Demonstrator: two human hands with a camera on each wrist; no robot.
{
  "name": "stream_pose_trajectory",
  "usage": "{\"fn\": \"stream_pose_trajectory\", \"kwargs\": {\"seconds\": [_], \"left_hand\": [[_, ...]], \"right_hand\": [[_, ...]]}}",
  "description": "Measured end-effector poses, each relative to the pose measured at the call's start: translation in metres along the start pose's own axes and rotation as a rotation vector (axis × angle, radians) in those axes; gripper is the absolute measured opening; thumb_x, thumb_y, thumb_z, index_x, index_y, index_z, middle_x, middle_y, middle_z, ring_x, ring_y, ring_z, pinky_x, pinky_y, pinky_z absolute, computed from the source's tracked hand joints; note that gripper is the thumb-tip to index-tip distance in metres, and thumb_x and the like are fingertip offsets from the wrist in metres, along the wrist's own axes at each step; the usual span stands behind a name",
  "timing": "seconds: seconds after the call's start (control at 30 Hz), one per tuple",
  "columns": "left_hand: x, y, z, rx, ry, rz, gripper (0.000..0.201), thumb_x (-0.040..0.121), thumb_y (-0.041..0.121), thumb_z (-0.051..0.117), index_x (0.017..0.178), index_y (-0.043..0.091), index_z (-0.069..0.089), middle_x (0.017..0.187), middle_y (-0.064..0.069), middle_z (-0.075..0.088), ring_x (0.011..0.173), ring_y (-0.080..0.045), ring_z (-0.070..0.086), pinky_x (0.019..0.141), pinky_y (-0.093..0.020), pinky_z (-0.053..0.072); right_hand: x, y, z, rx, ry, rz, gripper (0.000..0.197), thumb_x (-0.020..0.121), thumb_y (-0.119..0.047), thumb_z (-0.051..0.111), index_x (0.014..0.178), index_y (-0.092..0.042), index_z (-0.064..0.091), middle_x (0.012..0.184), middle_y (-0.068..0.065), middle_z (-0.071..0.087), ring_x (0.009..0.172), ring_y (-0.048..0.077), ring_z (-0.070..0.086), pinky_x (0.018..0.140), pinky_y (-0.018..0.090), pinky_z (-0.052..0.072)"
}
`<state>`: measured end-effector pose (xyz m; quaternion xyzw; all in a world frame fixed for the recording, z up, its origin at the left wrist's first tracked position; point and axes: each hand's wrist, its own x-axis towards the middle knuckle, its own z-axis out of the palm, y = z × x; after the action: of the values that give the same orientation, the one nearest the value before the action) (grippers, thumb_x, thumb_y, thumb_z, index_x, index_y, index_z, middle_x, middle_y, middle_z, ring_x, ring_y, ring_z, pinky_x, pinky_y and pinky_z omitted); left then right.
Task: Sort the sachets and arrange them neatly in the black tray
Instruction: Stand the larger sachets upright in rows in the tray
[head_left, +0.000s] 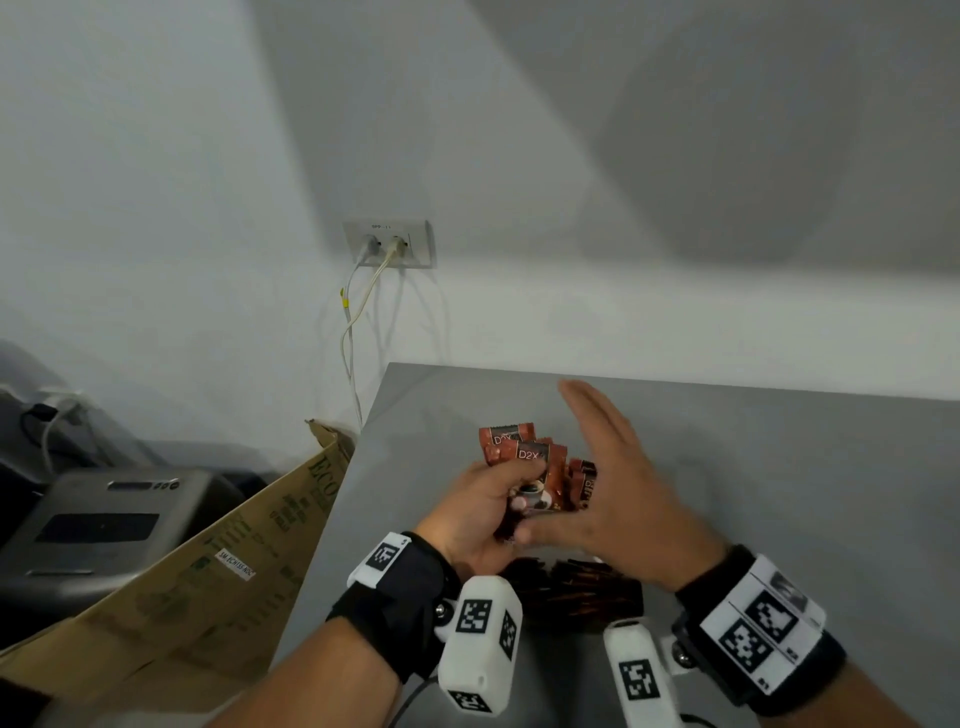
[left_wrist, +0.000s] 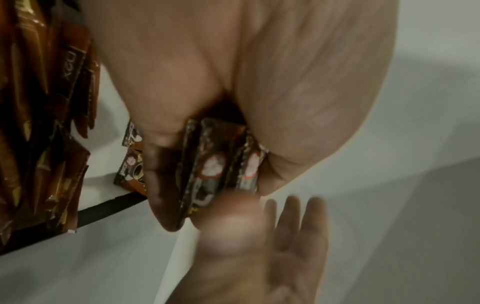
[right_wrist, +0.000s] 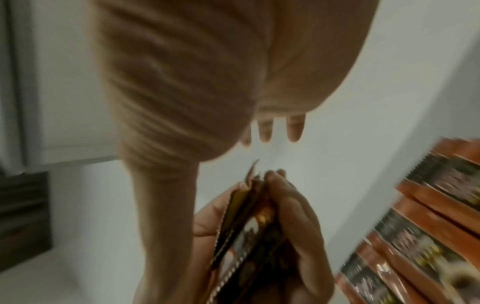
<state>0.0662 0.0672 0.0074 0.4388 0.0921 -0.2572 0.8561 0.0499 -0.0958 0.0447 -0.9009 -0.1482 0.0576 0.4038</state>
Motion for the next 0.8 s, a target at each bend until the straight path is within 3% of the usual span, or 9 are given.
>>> {"fn": "stream_pose_trajectory", "kwargs": {"seconds": [0.07, 0.13, 0.23, 0.3, 0.37, 0.43, 0.53, 0.67, 0.8], "left_hand": [[0.000, 0.000, 0.003, 0.036, -0.018, 0.019, 0.023, 0.084, 0.006, 0.065, 0.102, -0.008, 0.068, 0.095, -0.029, 0.065, 0.079, -0.034, 0.068, 0.071, -0.037, 0.058], [-0.001, 0.000, 0.008, 0.039, -0.046, 0.028, 0.028, 0.072, 0.006, 0.067, 0.098, -0.006, 0.064, 0.085, -0.022, 0.058, 0.071, -0.031, 0.062, 0.065, -0.035, 0.054], [-0.003, 0.001, 0.007, -0.035, -0.114, 0.026, 0.054, 0.064, 0.004, 0.069, 0.116, -0.001, 0.056, 0.089, -0.019, 0.059, 0.076, -0.030, 0.063, 0.067, -0.036, 0.051], [-0.005, 0.004, 0.002, -0.077, -0.156, 0.021, 0.061, 0.063, -0.002, 0.065, 0.123, 0.001, 0.052, 0.091, -0.020, 0.064, 0.079, -0.030, 0.067, 0.069, -0.035, 0.055], [-0.007, 0.005, 0.002, -0.084, -0.184, 0.018, 0.052, 0.064, -0.006, 0.061, 0.116, -0.001, 0.056, 0.090, -0.020, 0.065, 0.078, -0.029, 0.068, 0.070, -0.035, 0.055], [-0.009, 0.004, 0.002, -0.082, -0.159, 0.042, 0.045, 0.064, -0.009, 0.057, 0.108, -0.002, 0.059, 0.086, -0.018, 0.064, 0.077, -0.028, 0.067, 0.069, -0.034, 0.055], [-0.007, 0.004, 0.003, -0.071, -0.107, 0.077, 0.059, 0.061, -0.007, 0.063, 0.120, 0.001, 0.055, 0.092, -0.019, 0.062, 0.081, -0.029, 0.066, 0.071, -0.035, 0.054], [-0.006, 0.006, 0.004, -0.015, -0.137, 0.060, 0.030, 0.062, -0.007, 0.056, 0.089, 0.000, 0.069, 0.081, -0.017, 0.065, 0.074, -0.027, 0.066, 0.067, -0.032, 0.053], [-0.004, 0.005, 0.008, -0.013, -0.116, 0.075, 0.034, 0.063, -0.004, 0.052, 0.095, 0.001, 0.062, 0.081, -0.016, 0.062, 0.073, -0.024, 0.065, 0.064, -0.030, 0.053]], "right_hand": [[0.003, -0.010, -0.005, -0.299, -0.162, -0.123, 0.140, 0.055, -0.063, 0.087, 0.158, -0.038, -0.005, 0.165, -0.020, -0.008, 0.152, 0.002, -0.012, 0.122, 0.030, 0.001], [0.008, -0.012, -0.002, -0.496, -0.172, -0.218, 0.132, 0.063, -0.055, 0.084, 0.160, -0.027, -0.002, 0.167, -0.009, 0.008, 0.154, 0.011, 0.000, 0.125, 0.030, 0.002], [0.014, -0.007, 0.005, -0.441, -0.090, -0.256, 0.103, 0.072, -0.041, 0.079, 0.155, -0.026, 0.020, 0.149, -0.005, 0.040, 0.136, 0.016, 0.039, 0.119, 0.033, 0.027], [0.014, -0.003, 0.006, -0.333, -0.096, -0.231, 0.089, 0.070, -0.040, 0.076, 0.146, -0.035, 0.030, 0.135, -0.013, 0.047, 0.120, 0.013, 0.050, 0.106, 0.037, 0.043], [0.012, -0.002, 0.007, -0.276, -0.119, -0.211, 0.088, 0.066, -0.046, 0.075, 0.142, -0.040, 0.032, 0.133, -0.018, 0.047, 0.117, 0.010, 0.050, 0.103, 0.035, 0.045], [0.013, -0.002, 0.009, -0.284, -0.137, -0.231, 0.091, 0.064, -0.049, 0.077, 0.143, -0.038, 0.033, 0.136, -0.019, 0.045, 0.122, 0.006, 0.046, 0.108, 0.030, 0.038], [0.014, -0.001, 0.013, -0.302, -0.102, -0.281, 0.082, 0.067, -0.045, 0.075, 0.139, -0.036, 0.036, 0.130, -0.018, 0.050, 0.119, 0.006, 0.049, 0.108, 0.034, 0.038], [0.014, -0.001, 0.013, -0.409, -0.089, -0.297, 0.088, 0.063, -0.049, 0.070, 0.143, -0.034, 0.036, 0.130, -0.018, 0.048, 0.118, 0.008, 0.046, 0.105, 0.034, 0.036], [0.019, -0.003, 0.015, -0.437, -0.071, -0.290, 0.084, 0.065, -0.045, 0.070, 0.142, -0.036, 0.036, 0.131, -0.018, 0.047, 0.113, 0.009, 0.047, 0.101, 0.037, 0.037]]}}
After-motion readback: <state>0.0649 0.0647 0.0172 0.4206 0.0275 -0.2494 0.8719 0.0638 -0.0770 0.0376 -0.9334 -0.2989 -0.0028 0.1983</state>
